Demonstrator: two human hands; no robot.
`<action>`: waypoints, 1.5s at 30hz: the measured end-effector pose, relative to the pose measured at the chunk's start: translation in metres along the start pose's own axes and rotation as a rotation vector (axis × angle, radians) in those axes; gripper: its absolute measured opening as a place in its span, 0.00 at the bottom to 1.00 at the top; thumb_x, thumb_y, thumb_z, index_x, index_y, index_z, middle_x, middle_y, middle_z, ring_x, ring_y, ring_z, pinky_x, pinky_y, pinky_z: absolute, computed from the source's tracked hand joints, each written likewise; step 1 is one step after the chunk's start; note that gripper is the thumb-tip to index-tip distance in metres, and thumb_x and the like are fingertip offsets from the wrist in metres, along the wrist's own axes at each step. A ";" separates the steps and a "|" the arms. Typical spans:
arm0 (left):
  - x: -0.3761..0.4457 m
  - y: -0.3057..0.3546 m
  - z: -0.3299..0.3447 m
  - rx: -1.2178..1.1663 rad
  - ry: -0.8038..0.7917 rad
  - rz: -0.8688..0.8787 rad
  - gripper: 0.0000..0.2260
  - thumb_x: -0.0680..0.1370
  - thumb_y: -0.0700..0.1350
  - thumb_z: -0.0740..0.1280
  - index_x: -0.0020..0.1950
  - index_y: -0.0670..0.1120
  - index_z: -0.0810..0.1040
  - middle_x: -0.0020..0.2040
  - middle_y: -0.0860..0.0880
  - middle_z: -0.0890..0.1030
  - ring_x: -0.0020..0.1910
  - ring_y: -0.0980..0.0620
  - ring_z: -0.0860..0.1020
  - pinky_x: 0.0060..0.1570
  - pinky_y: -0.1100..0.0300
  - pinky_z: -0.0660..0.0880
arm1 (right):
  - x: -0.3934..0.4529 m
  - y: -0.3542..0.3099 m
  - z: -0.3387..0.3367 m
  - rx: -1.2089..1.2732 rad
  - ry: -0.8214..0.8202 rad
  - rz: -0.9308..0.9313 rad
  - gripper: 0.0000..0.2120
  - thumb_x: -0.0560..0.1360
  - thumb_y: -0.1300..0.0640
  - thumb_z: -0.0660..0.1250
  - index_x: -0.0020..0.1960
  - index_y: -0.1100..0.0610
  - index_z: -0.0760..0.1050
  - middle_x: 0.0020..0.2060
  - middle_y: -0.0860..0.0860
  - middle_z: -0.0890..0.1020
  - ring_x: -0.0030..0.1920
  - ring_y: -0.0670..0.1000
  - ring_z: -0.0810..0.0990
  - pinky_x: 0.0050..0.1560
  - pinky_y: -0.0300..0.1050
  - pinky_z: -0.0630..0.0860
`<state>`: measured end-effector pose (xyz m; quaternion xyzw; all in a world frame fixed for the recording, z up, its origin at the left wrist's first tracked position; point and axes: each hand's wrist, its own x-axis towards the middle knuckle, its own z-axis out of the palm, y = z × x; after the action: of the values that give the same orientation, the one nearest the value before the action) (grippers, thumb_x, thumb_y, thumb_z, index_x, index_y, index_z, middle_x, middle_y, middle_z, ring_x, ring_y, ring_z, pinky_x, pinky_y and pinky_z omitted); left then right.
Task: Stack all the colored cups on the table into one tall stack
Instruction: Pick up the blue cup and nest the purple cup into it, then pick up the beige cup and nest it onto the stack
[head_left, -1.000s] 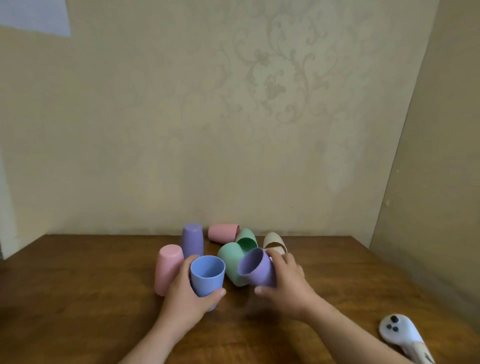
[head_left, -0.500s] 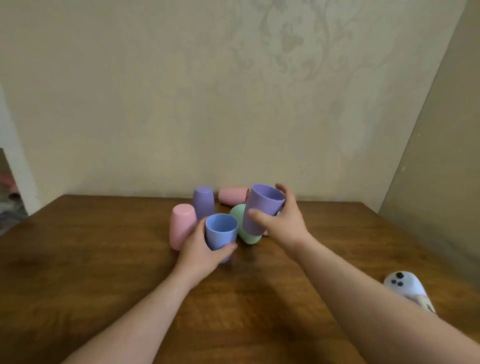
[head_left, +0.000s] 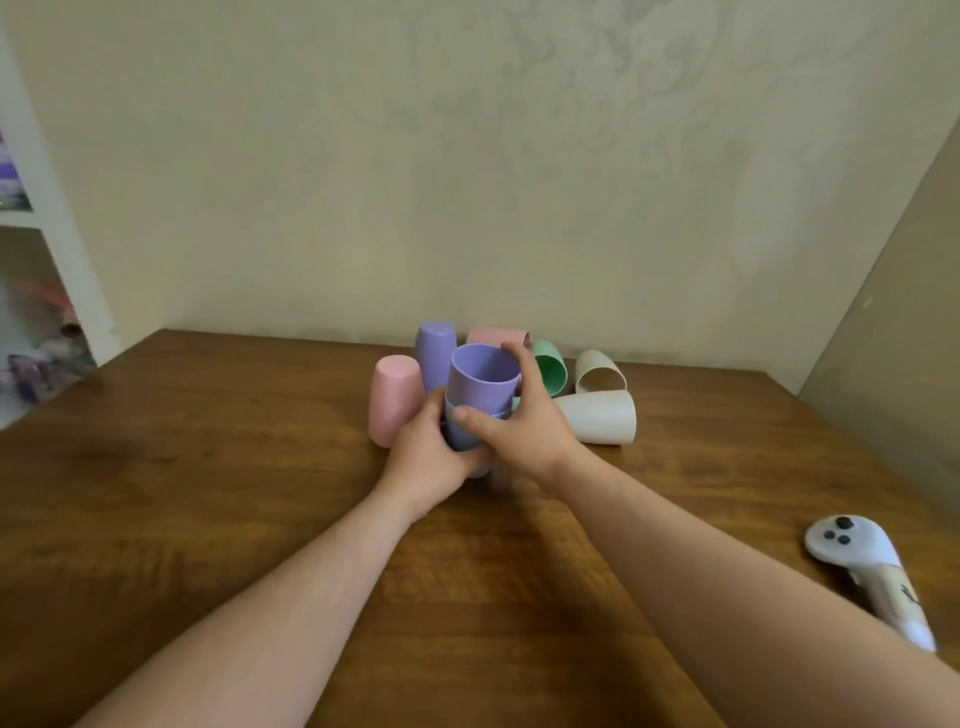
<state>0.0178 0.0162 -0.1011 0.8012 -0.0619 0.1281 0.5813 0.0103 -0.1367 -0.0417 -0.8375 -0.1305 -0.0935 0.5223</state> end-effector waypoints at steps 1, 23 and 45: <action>0.000 -0.001 0.000 0.005 -0.005 0.005 0.34 0.66 0.50 0.84 0.69 0.63 0.76 0.62 0.62 0.85 0.61 0.61 0.83 0.61 0.56 0.82 | 0.000 0.003 0.000 0.027 0.004 -0.006 0.45 0.63 0.39 0.82 0.70 0.22 0.59 0.70 0.44 0.78 0.67 0.48 0.80 0.67 0.57 0.80; -0.007 0.009 0.000 0.118 -0.021 0.000 0.38 0.69 0.56 0.85 0.74 0.59 0.72 0.67 0.61 0.82 0.65 0.58 0.81 0.64 0.55 0.78 | -0.043 0.098 -0.108 -0.630 0.200 0.119 0.37 0.71 0.54 0.75 0.77 0.37 0.67 0.77 0.50 0.60 0.78 0.59 0.59 0.77 0.58 0.67; 0.016 0.059 0.021 -0.246 0.031 -0.005 0.20 0.78 0.49 0.80 0.64 0.58 0.74 0.63 0.53 0.82 0.62 0.57 0.81 0.58 0.62 0.74 | -0.032 0.099 -0.133 0.065 0.528 0.380 0.45 0.63 0.41 0.86 0.74 0.47 0.69 0.65 0.47 0.76 0.64 0.53 0.77 0.64 0.55 0.79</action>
<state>0.0212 -0.0219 -0.0486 0.7219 -0.0664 0.1304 0.6763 0.0084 -0.3015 -0.0775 -0.7767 0.1651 -0.2040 0.5725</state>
